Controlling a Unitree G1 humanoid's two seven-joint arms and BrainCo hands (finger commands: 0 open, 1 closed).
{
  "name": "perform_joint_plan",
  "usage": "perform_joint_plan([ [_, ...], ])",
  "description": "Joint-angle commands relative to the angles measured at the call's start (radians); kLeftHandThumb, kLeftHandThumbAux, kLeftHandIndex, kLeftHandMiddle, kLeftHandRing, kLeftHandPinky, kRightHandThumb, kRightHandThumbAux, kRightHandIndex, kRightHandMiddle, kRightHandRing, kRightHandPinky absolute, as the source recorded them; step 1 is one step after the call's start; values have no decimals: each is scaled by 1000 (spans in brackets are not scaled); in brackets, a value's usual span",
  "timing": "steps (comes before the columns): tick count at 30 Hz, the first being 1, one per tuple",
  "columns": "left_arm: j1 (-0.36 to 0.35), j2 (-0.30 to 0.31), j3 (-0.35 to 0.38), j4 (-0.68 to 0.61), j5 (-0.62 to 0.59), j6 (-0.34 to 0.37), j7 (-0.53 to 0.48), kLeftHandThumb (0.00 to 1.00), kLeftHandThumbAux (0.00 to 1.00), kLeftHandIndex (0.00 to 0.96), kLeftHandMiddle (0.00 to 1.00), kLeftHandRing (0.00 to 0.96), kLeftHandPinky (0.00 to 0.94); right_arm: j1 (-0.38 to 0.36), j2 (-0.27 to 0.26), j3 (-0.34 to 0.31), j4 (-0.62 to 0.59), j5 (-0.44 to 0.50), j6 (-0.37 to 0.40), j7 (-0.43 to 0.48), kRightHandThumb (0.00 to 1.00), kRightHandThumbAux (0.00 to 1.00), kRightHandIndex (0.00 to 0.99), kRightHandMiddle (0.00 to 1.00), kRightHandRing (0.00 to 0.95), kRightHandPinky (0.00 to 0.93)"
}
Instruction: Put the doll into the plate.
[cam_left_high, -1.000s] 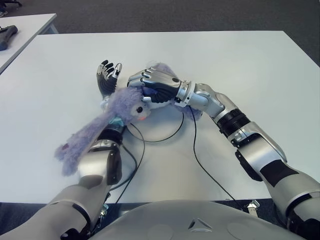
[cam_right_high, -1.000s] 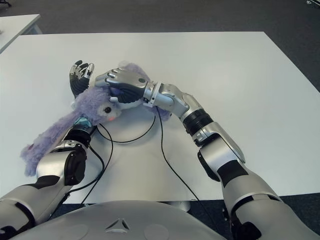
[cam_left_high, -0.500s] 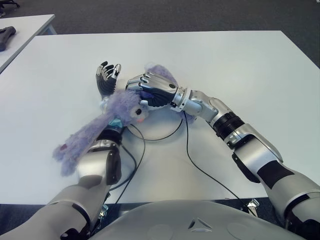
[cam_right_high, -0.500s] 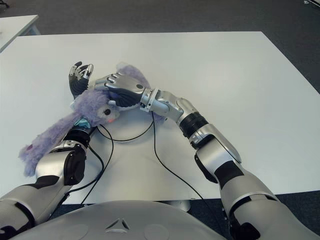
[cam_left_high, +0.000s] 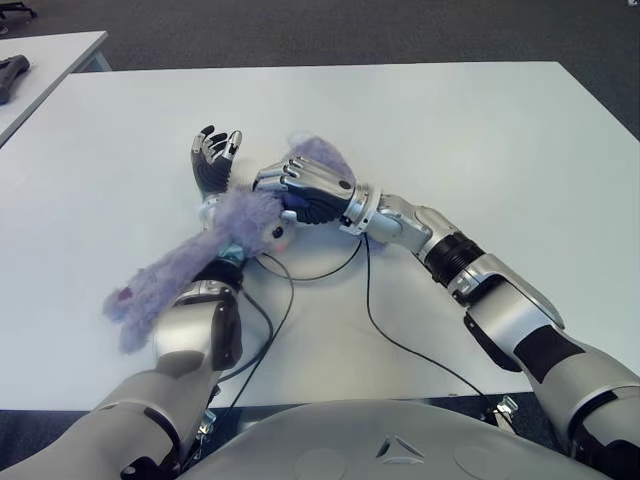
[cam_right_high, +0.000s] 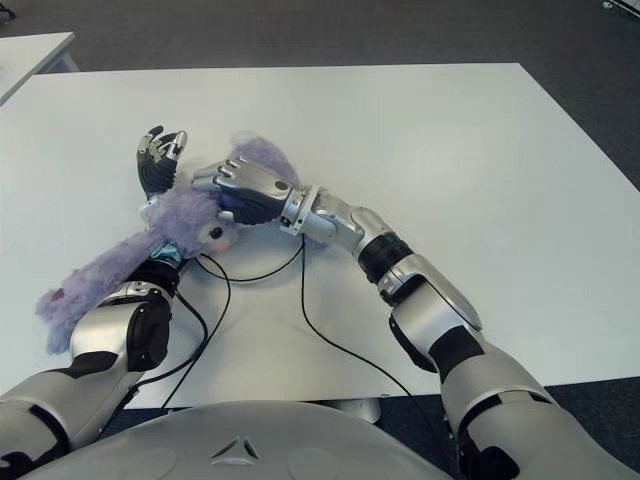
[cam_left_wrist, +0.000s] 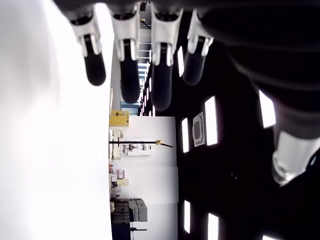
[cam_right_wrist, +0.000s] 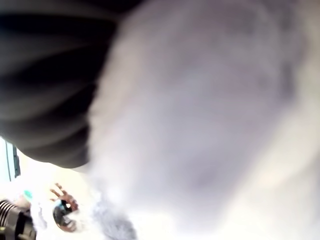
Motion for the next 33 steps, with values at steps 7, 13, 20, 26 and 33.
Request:
perform_joint_plan([
  [7,292,-128,11,180,-31,7,-23,0,573,211,299,272,182,308,-141,180,46,-89,111,341,703,719,430,780,810,820],
  [13,291,-131,14,179,-35,8,-22,0,582,222,309,278,185,429,-245,167,-100,6,173,464,694,722,418,764,802,819],
  [20,290,-133,13,177,-32,-2,-10,0,587,220,299,274,210,555,-279,158,-196,172,313,593,694,725,410,741,778,767],
  [26,291,-134,12,176,-30,-7,-6,0,564,221,288,270,227,540,-288,175,-273,189,334,620,683,729,403,571,611,592],
  [33,290,-135,14,176,-32,-6,-7,0,560,220,283,268,229,554,-329,177,-331,173,316,598,246,668,9,93,172,245],
])
